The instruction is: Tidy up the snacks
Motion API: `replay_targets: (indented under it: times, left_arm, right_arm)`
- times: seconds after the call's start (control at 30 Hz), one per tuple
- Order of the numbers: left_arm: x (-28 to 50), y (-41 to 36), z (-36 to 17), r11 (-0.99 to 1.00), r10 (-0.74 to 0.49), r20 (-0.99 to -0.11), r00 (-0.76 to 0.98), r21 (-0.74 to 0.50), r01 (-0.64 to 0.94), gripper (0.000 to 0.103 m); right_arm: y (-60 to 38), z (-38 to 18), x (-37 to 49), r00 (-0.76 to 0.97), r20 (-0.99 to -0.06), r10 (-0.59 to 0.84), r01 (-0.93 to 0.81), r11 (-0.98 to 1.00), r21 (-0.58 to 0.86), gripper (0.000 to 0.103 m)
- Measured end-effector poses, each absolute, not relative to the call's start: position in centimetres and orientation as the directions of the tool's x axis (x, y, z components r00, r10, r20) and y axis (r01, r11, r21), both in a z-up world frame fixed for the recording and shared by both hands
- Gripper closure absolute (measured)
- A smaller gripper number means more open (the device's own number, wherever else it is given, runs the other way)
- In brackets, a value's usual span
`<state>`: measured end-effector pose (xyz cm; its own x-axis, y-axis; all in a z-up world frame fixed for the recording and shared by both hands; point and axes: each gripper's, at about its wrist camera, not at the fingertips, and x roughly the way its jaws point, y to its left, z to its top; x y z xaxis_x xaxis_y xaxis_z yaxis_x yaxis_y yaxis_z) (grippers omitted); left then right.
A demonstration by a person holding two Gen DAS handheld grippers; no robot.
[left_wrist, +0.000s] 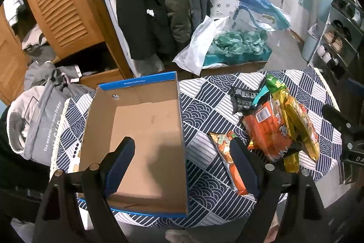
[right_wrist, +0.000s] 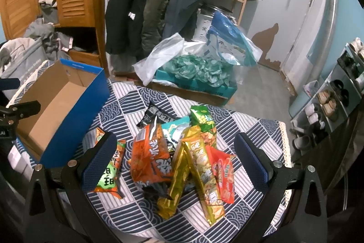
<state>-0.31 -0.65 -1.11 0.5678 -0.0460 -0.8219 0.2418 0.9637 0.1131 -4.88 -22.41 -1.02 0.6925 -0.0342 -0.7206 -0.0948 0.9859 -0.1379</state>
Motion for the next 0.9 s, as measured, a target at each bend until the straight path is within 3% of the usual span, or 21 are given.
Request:
replay_targets:
  times: [0.9]
  left_arm:
    - [-0.29, -0.63, -1.52, 0.964, -0.048, -0.827, 0.561, 0.109, 0.243, 0.016]
  right_arm:
    - [-22.27, -1.04, -4.90, 0.691, -0.722, -0.031, -0.096, 0.986, -0.134, 0.002]
